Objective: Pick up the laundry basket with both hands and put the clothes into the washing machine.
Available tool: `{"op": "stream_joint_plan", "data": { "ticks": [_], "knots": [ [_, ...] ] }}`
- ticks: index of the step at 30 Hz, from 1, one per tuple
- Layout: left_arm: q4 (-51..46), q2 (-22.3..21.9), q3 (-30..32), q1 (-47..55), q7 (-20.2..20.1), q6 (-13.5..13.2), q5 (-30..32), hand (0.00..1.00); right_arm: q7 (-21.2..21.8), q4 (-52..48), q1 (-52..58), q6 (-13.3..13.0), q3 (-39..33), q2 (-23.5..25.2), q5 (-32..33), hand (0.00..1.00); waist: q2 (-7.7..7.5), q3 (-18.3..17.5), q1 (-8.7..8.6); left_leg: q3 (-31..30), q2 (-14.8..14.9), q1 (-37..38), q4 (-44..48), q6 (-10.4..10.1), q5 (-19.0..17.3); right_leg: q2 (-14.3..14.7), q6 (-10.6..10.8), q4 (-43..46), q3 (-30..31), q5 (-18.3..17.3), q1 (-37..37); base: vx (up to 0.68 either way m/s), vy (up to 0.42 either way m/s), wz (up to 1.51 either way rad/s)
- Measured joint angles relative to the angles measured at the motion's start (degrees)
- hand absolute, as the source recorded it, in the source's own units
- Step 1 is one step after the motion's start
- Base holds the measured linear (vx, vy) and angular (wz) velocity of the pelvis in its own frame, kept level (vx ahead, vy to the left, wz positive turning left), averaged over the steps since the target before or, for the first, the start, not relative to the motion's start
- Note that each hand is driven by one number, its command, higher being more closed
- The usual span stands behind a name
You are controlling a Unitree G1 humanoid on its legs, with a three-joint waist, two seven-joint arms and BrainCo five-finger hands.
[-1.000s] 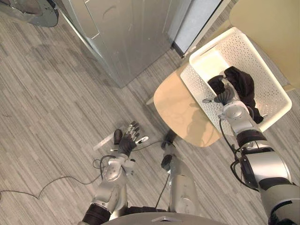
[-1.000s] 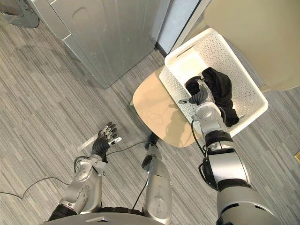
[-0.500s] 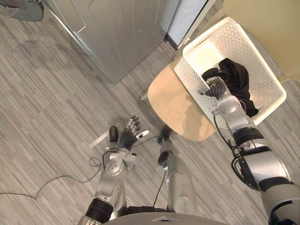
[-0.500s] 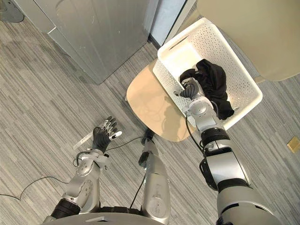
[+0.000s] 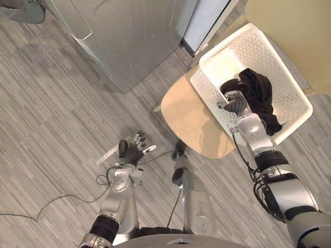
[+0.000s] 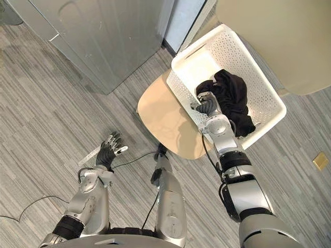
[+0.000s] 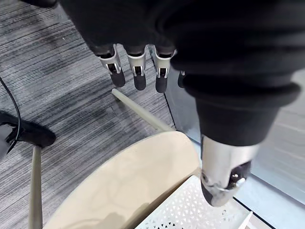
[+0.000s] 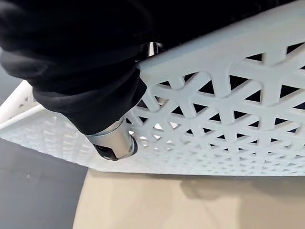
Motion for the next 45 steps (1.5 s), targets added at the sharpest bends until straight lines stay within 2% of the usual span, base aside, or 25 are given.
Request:
{"op": "stream_joint_plan", "data": {
  "ticks": [7,13,16,26,29,33,34,37,45],
  "knots": [
    [0.00,2.24,0.40,-0.25,0.03,0.00,0.07,0.00,0.57,-5.08,2.50,0.61,-1.33,0.20,1.27,1.00,-0.63,0.32,-0.51,-0.05,-0.05,0.07,-0.03,0.02,-0.01,0.00,-0.10,0.04,0.00,-0.12,0.05,0.00,0.000,0.00],
    [-0.13,3.20,1.28,-0.25,-0.08,0.00,0.32,0.00,3.32,-16.19,7.55,0.57,-1.90,-1.34,5.44,1.00,-2.15,1.10,-1.49,0.07,-0.03,0.16,-0.04,0.01,-0.13,0.06,-0.09,-0.10,0.14,-0.12,0.04,0.00,0.000,0.00],
    [-0.27,4.07,1.50,-0.25,-0.11,0.01,0.48,0.00,4.29,-19.40,9.85,0.57,-2.33,-2.25,6.73,1.00,-2.33,1.18,-1.53,0.14,0.03,0.14,0.01,0.02,-0.30,0.15,-0.09,-0.22,0.18,-0.12,0.05,0.02,0.012,-0.01],
    [-2.34,4.43,1.54,-0.24,-0.35,0.01,0.54,0.00,5.93,-20.73,11.29,0.68,-2.16,-2.60,6.71,1.00,-2.37,1.20,-1.65,-0.02,0.04,0.16,0.00,0.07,-0.47,0.20,-0.09,-0.29,0.01,-0.12,0.31,0.01,0.007,0.00],
    [-2.24,4.44,1.20,-0.26,-0.34,0.02,0.57,0.00,5.93,-17.63,11.46,0.65,-1.70,0.63,6.46,1.00,-2.44,1.17,-1.49,-0.11,0.03,0.35,-0.05,0.08,-0.47,0.20,-0.03,-0.40,-0.10,-0.17,0.64,0.00,0.000,0.00],
    [-0.52,4.37,0.25,-0.81,0.07,0.03,0.92,0.00,3.38,-11.06,9.89,0.15,-1.64,8.88,4.65,1.00,-2.45,1.17,-1.35,-0.10,0.04,0.54,-0.19,0.04,-0.43,0.29,-0.10,-0.92,-0.12,-0.08,0.96,0.00,0.000,0.00],
    [1.03,4.31,0.11,-1.35,0.17,0.18,1.24,0.00,2.58,-10.34,9.43,0.02,-1.37,10.53,4.32,0.00,-2.61,1.16,-1.60,-0.08,0.06,0.97,-0.20,0.04,-0.44,0.34,-0.08,-1.32,-0.15,0.07,1.59,0.00,0.000,0.00],
    [2.60,3.97,0.02,-2.68,0.62,0.23,1.28,0.00,1.01,-8.22,8.66,-0.24,-1.12,12.86,4.17,0.00,-3.10,1.01,-1.51,-0.01,0.07,1.05,-0.25,0.03,-0.42,0.39,-0.12,-1.89,-0.10,0.31,1.81,0.00,0.000,0.00],
    [4.65,3.19,-0.07,-4.23,2.91,0.22,1.43,0.00,-1.73,-6.67,8.06,-1.47,-1.45,14.62,3.12,0.00,-3.15,0.97,-1.62,-0.11,0.05,1.38,-1.94,-0.72,0.54,0.27,-0.34,-2.15,-0.02,0.20,1.50,0.00,0.006,0.02]
  ]
}}
